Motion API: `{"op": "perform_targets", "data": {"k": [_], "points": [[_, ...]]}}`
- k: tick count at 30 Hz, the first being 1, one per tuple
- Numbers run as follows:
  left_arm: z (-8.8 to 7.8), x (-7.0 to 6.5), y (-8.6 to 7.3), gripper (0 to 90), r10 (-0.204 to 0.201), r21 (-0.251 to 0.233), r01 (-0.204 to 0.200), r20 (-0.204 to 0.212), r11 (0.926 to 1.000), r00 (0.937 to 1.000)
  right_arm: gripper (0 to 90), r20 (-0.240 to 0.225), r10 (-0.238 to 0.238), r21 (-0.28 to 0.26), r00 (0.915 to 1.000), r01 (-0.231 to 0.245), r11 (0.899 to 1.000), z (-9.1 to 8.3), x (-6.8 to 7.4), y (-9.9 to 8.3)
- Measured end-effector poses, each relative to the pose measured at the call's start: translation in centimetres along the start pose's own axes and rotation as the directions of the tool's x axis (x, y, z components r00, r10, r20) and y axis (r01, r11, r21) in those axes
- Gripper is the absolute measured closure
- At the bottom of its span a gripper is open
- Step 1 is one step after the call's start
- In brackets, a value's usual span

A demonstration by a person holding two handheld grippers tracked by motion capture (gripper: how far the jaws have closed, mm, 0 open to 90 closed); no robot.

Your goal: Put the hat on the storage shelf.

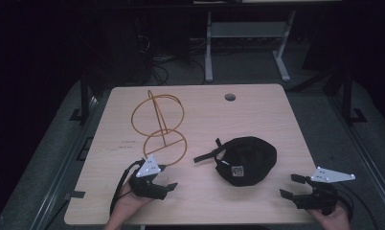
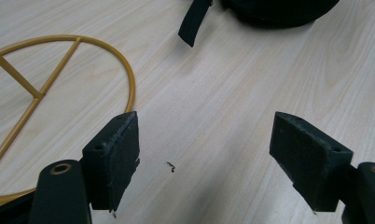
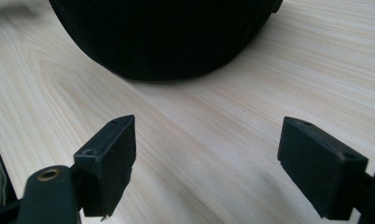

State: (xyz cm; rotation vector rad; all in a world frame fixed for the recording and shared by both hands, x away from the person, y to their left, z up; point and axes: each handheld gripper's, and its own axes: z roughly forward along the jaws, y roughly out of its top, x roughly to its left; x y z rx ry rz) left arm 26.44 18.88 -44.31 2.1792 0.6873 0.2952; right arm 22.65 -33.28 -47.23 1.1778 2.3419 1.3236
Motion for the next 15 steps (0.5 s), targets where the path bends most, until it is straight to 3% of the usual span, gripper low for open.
{"op": "perform_targets", "data": {"k": [7,15], "points": [[0.23,-0.10,0.09,23.8,0.013,0.010,-0.013,0.013,0.9999,0.9998,18.6,0.002,0.003,-0.013,1.0000,-0.003,1.000,-0.35,0.10,-0.10],[0.23,-0.60,0.51,19.0,-0.008,-0.014,0.009,0.058,0.9999,0.9983,18.1,0.015,-0.008,-0.017,0.9999,0.008,1.000,-0.35,0.49,0.17]]}}
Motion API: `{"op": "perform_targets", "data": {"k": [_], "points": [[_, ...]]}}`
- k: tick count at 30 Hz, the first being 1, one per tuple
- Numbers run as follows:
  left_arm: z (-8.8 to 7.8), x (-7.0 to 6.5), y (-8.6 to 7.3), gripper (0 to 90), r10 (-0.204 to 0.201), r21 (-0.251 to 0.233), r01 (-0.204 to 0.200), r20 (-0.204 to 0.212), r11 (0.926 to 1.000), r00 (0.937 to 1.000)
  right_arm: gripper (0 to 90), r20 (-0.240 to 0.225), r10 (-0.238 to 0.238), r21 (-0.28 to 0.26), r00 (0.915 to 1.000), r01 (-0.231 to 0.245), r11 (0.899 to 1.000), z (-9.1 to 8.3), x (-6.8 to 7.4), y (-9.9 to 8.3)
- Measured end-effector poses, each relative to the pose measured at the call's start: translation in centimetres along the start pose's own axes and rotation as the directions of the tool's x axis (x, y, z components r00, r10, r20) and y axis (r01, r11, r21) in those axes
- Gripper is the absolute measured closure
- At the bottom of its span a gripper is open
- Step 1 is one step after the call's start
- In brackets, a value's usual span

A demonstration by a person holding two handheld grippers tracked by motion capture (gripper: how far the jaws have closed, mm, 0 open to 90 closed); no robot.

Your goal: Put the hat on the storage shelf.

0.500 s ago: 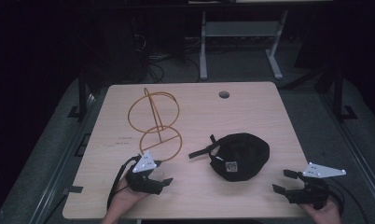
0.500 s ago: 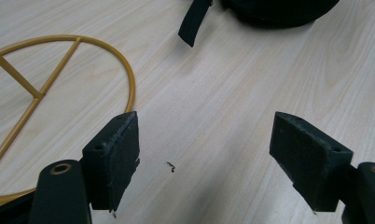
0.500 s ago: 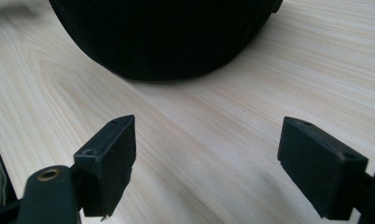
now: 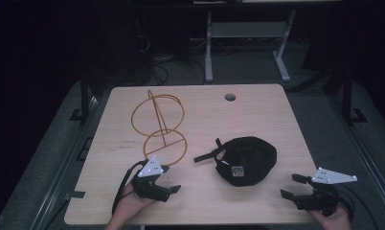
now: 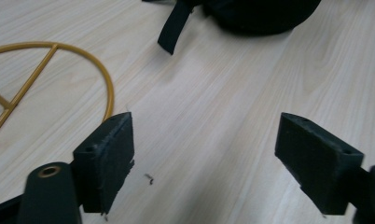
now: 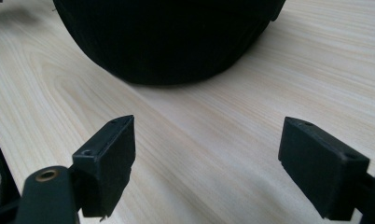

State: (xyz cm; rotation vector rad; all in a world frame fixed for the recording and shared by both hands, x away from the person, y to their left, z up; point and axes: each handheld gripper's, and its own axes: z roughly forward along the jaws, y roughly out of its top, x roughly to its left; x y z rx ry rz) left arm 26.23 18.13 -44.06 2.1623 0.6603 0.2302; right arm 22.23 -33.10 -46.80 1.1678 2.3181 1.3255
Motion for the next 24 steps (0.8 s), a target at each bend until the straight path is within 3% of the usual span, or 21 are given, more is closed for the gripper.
{"op": "perform_targets", "data": {"k": [3,9,18,24], "points": [[0.2,-0.2,0.3,16.9,-0.006,0.001,0.006,0.020,1.0000,0.9998,18.0,-0.001,0.001,-0.003,1.0000,-0.001,1.000,0.1,0.0,0.0],[0.9,-1.1,1.8,16.7,0.040,0.009,-0.041,0.054,0.9991,0.9977,17.9,-0.008,0.004,0.000,1.0000,-0.004,1.000,0.0,0.0,-0.1],[1.3,-1.8,3.6,16.7,0.065,0.012,-0.067,0.089,0.9977,0.9939,17.9,-0.005,0.013,-0.017,0.9999,-0.014,1.000,-0.3,-0.2,-0.1],[1.5,-2.7,5.6,16.8,0.114,-0.001,-0.114,0.111,0.9935,0.9874,17.9,-0.013,0.009,-0.010,0.9999,-0.009,1.000,0.0,-0.2,0.0]]}}
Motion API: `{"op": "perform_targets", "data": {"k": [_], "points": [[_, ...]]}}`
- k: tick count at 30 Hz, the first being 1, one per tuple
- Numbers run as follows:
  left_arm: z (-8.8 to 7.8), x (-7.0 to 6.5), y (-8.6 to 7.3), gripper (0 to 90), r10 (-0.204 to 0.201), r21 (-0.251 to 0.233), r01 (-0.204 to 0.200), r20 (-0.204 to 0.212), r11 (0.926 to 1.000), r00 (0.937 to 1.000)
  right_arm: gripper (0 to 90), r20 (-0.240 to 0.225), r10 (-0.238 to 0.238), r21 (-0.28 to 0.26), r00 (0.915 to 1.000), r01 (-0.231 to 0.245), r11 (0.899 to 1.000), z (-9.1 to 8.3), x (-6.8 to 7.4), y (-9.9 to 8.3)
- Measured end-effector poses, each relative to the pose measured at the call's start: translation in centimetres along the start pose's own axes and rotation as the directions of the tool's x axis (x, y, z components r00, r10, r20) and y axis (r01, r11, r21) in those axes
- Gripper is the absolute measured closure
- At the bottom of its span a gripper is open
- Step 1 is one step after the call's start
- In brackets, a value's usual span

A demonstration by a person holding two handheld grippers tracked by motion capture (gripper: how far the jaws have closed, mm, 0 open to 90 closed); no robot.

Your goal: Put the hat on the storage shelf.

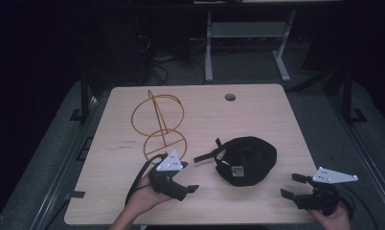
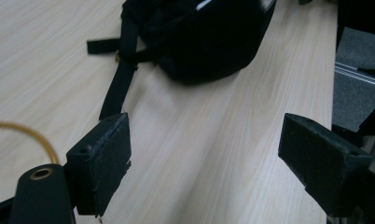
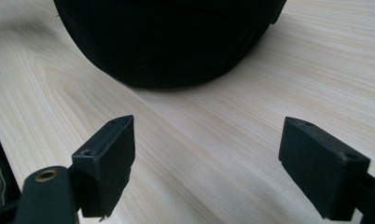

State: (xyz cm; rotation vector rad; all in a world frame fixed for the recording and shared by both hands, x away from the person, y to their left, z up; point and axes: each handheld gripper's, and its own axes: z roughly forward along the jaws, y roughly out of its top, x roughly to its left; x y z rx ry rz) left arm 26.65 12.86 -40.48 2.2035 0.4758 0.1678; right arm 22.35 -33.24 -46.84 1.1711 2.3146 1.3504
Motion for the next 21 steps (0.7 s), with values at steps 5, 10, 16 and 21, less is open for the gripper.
{"op": "perform_targets", "data": {"k": [5,10,16,21], "points": [[0.5,-0.4,1.7,16.8,0.032,0.003,-0.032,0.017,0.9995,0.9993,17.9,-0.001,0.004,-0.008,1.0000,-0.004,1.000,-0.1,0.0,-0.1],[1.1,-0.7,3.6,17.2,0.071,0.009,-0.071,0.039,0.9974,0.9967,17.9,-0.003,0.007,-0.015,1.0000,-0.007,1.000,-0.2,-0.1,0.0],[2.2,-1.1,5.9,17.7,0.115,0.017,-0.116,0.060,0.9931,0.9916,18.0,-0.003,0.005,-0.012,1.0000,-0.005,1.000,-0.2,-0.2,-0.1],[3.2,-1.2,7.1,19.3,0.137,0.027,-0.139,0.081,0.9899,0.9873,18.0,-0.006,0.004,-0.013,1.0000,-0.004,1.000,-0.2,-0.2,-0.2]]}}
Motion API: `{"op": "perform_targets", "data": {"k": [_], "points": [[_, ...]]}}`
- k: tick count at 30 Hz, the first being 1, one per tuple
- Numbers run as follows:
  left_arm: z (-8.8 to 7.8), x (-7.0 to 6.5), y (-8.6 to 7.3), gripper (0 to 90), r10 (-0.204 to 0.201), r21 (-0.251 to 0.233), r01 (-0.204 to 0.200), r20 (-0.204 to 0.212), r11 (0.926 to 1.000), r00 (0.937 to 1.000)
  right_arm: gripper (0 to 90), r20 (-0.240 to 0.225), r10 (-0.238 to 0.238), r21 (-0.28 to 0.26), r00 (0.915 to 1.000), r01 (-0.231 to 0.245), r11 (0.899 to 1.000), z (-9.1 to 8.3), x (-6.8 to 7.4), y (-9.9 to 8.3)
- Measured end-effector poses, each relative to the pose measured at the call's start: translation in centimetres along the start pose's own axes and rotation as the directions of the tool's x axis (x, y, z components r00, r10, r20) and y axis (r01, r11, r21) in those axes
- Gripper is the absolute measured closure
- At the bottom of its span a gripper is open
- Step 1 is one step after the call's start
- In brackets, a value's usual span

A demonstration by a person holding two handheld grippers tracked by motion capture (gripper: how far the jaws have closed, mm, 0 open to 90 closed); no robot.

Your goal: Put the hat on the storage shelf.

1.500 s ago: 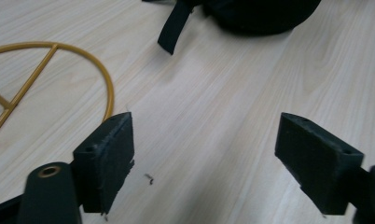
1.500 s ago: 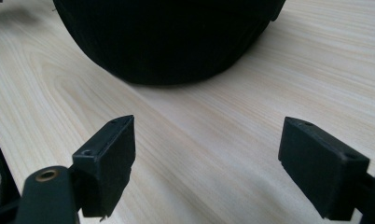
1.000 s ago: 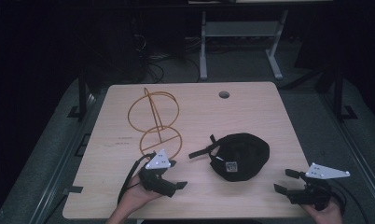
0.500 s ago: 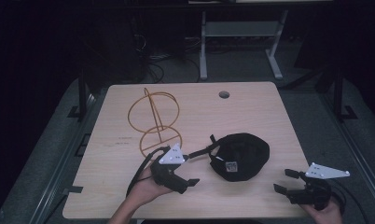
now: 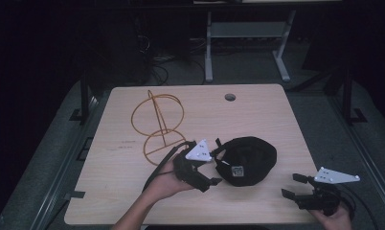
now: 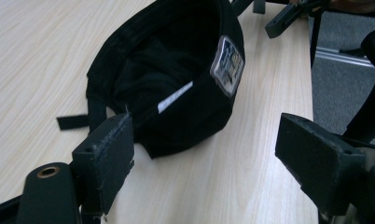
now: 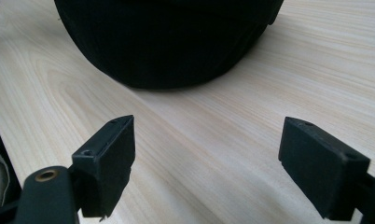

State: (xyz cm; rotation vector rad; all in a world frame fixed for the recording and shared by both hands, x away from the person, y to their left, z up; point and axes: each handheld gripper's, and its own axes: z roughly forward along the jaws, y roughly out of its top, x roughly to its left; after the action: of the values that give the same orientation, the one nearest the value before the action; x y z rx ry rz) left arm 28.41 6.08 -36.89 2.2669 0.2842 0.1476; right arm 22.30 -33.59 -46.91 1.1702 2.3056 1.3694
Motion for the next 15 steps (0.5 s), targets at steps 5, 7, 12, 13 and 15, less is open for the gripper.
{"op": "perform_targets", "data": {"k": [5,7,12,13,15], "points": [[1.1,0.1,1.0,22.8,0.023,-0.001,-0.023,0.020,0.9997,0.9995,18.1,0.000,-0.001,0.000,1.0000,0.001,1.000,-0.1,0.1,0.0],[1.7,0.2,1.3,23.8,0.028,-0.002,-0.028,0.037,0.9996,0.9989,18.1,0.001,0.000,0.001,1.0000,0.000,1.000,0.0,-0.1,0.1],[3.2,0.6,2.3,25.4,0.040,0.029,-0.042,0.063,0.9987,0.9973,18.4,0.000,-0.008,0.012,1.0000,0.008,1.000,0.1,0.0,-0.1],[3.4,0.6,2.5,26.2,0.042,0.032,-0.044,0.075,0.9985,0.9963,18.4,-0.001,-0.008,0.013,1.0000,0.008,1.000,0.1,0.0,-0.1],[3.6,0.6,2.7,28.6,0.046,0.038,-0.049,0.082,0.9981,0.9956,18.5,-0.001,-0.007,0.012,1.0000,0.007,1.000,0.1,-0.1,-0.1]]}}
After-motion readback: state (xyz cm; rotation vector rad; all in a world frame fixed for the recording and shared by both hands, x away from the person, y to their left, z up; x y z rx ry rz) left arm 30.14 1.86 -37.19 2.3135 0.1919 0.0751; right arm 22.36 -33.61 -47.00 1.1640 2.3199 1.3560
